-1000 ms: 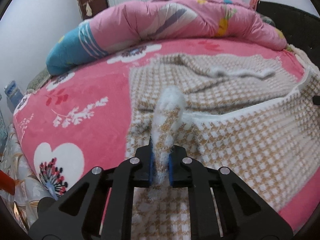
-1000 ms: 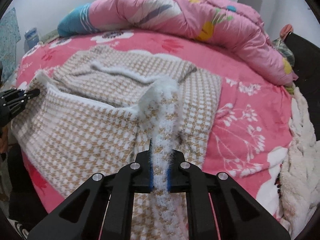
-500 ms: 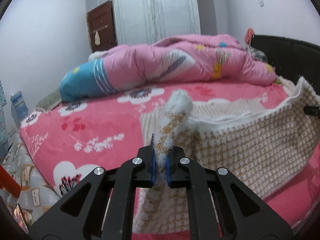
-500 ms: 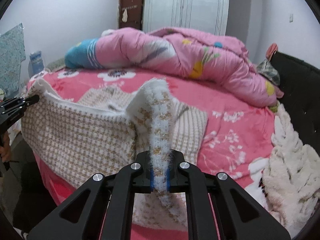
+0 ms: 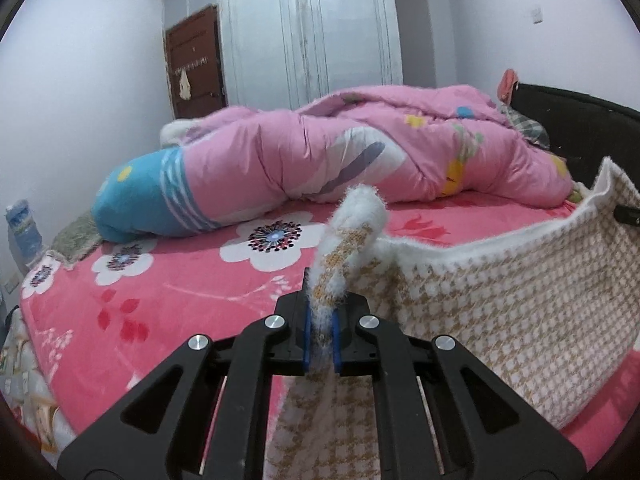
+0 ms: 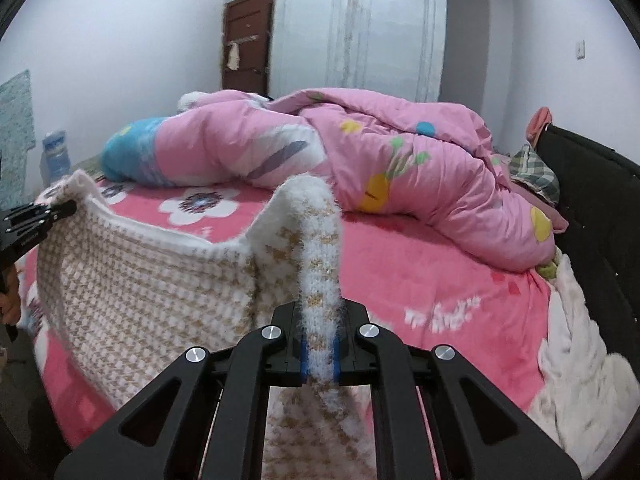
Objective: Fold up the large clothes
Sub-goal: 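Lift the cardigan edge with both tools and fold it over the cardigan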
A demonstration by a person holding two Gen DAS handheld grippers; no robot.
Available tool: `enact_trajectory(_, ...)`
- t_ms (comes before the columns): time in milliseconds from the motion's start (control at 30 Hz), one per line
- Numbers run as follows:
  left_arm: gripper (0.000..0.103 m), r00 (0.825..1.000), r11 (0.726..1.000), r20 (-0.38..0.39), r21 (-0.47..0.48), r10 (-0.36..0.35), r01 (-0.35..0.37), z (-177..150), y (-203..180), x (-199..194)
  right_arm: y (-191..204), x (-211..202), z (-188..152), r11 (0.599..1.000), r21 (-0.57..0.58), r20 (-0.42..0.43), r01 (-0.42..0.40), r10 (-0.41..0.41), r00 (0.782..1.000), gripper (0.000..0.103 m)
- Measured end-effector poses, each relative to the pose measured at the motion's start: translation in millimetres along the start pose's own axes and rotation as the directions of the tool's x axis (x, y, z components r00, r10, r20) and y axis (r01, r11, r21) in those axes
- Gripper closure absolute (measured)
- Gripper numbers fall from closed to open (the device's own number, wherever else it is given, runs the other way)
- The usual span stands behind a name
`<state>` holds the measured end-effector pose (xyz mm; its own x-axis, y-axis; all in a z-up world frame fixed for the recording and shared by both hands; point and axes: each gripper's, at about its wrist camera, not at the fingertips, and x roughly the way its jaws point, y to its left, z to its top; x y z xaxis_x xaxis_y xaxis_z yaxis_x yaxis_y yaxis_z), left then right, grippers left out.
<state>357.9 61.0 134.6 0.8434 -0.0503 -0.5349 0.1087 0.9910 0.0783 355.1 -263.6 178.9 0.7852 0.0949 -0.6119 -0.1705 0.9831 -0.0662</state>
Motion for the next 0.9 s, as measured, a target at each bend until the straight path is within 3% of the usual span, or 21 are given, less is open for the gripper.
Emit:
enact_trajectory(133,0.096,0.995,0.999,-0.095,-0.006,-0.036,0.035,14,1,77,-20,69,14,0.998,0.058,-0.080,0.008,-0.003,0.997,0.095)
enact_trajectory(267,0.096,0.978,0.999,-0.208,0.035,-0.023,0.031,4,-9,143,-32,146,3,0.993,0.115,-0.198,0.022,0.001,0.980,0.095)
enact_trajectory(367,0.094,0.946,0.999,-0.322,0.017,-0.031,0.039,-16,-7,189,-41,195,-18,0.983,0.182,-0.292,0.008,0.046,0.955,0.095)
enact_trajectory(433,0.079,0.919,0.999,-0.390,-0.018,-0.052,0.049,-29,0,210,-54,220,-34,0.964,0.266,-0.354,-0.021,0.118,0.928,0.092)
enact_trajectory(500,0.062,0.913,0.995,-0.402,-0.087,-0.071,0.040,-36,18,216,-74,223,-48,0.922,0.386,-0.349,-0.032,0.178,0.920,0.062)
enact_trajectory(567,0.058,0.921,0.982,-0.373,-0.183,-0.113,0.046,-37,40,208,-98,211,-59,0.848,0.526,-0.283,-0.061,0.243,0.928,0.048)
enact_trajectory(600,0.058,0.925,0.971,-0.357,-0.233,-0.126,0.042,-36,53,203,-115,203,-64,0.786,0.612,-0.225,-0.089,0.281,0.933,0.048)
enact_trajectory(633,0.058,0.930,0.964,-0.343,-0.264,-0.132,0.039,-35,62,199,-126,196,-67,0.750,0.654,-0.188,-0.097,0.286,0.940,0.048)
enact_trajectory(667,0.061,0.939,0.959,-0.321,-0.283,-0.121,0.027,-32,70,192,-132,185,-64,0.750,0.656,-0.162,-0.086,0.252,0.954,0.048)
enact_trajectory(700,0.062,0.949,0.959,-0.294,-0.283,-0.110,0.023,-27,73,184,-128,177,-58,0.779,0.622,-0.152,-0.079,0.219,0.964,0.048)
enact_trajectory(767,0.062,0.958,0.957,-0.240,-0.277,-0.155,0.085,-17,66,171,-110,171,-44,0.832,0.547,-0.143,-0.093,0.203,0.969,0.048)
enact_trajectory(833,0.062,0.946,0.954,-0.225,-0.244,-0.231,0.175,-8,41,165,-68,177,-30,0.889,0.431,-0.176,-0.153,0.249,0.952,0.048)
enact_trajectory(900,0.058,0.926,0.956,-0.259,-0.179,-0.275,0.234,-6,11,169,-37,193,-24,0.921,0.344,-0.234,-0.186,0.276,0.932,0.048)
